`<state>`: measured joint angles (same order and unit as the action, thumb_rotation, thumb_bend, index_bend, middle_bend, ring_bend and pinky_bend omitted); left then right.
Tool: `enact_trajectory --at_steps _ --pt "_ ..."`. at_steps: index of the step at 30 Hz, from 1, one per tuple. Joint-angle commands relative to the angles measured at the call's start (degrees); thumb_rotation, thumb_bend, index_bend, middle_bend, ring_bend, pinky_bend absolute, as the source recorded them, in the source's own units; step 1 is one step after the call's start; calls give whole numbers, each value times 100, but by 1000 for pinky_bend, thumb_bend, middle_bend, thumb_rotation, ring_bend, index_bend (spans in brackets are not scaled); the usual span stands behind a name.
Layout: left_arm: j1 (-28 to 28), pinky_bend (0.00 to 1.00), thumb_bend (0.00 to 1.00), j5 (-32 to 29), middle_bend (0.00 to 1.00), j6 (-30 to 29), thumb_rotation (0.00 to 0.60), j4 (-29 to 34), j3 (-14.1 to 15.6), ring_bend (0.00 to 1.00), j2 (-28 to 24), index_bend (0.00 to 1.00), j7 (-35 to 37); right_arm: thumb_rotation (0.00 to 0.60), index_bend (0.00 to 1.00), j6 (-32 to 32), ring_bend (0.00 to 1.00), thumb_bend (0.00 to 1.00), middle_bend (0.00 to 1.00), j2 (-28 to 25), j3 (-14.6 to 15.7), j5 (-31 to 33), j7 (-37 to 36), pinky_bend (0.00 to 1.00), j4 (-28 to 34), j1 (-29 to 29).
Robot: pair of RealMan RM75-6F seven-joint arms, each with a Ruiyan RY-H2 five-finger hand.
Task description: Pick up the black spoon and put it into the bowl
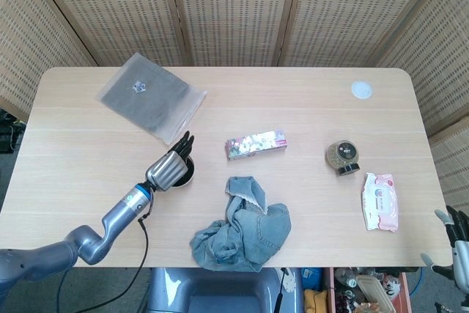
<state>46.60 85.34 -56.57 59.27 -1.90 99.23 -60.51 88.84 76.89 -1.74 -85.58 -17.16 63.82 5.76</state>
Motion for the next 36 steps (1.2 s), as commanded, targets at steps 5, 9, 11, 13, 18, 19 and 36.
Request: enact_trajectory --at_steps 5,9,11,13,18,19,36 --pt "120 0 412 -84 195 57 600 -251 -150 0 229 690 -94 600 172 39 0 213 150 9 -9 20 -38 0 -29 36" --pt "148 0 412 -175 195 71 600 -464 -235 0 317 690 -117 600 171 25 0 212 150 18 -4 19 -45 0 -42 37" --pt "146 0 412 -218 195 83 600 -554 -251 0 347 690 -120 600 171 19 0 212 150 23 -5 20 -52 0 -54 35" --pt "120 0 412 -236 195 73 600 -613 -236 0 339 690 -99 600 172 22 0 212 150 27 -7 17 -58 0 -62 35" --pt "-5 0 413 -241 195 0 600 -492 -149 0 185 690 32 600 171 23 0 213 150 31 -8 8 -75 0 -77 32" --pt "-28 0 413 -220 194 -24 600 -442 -121 0 142 690 62 600 171 20 0 212 150 34 -9 10 -80 0 -83 32" --pt "88 0 413 -323 192 68 600 -200 -238 0 307 690 21 600 171 33 0 213 150 40 -18 3 -116 0 -126 34"
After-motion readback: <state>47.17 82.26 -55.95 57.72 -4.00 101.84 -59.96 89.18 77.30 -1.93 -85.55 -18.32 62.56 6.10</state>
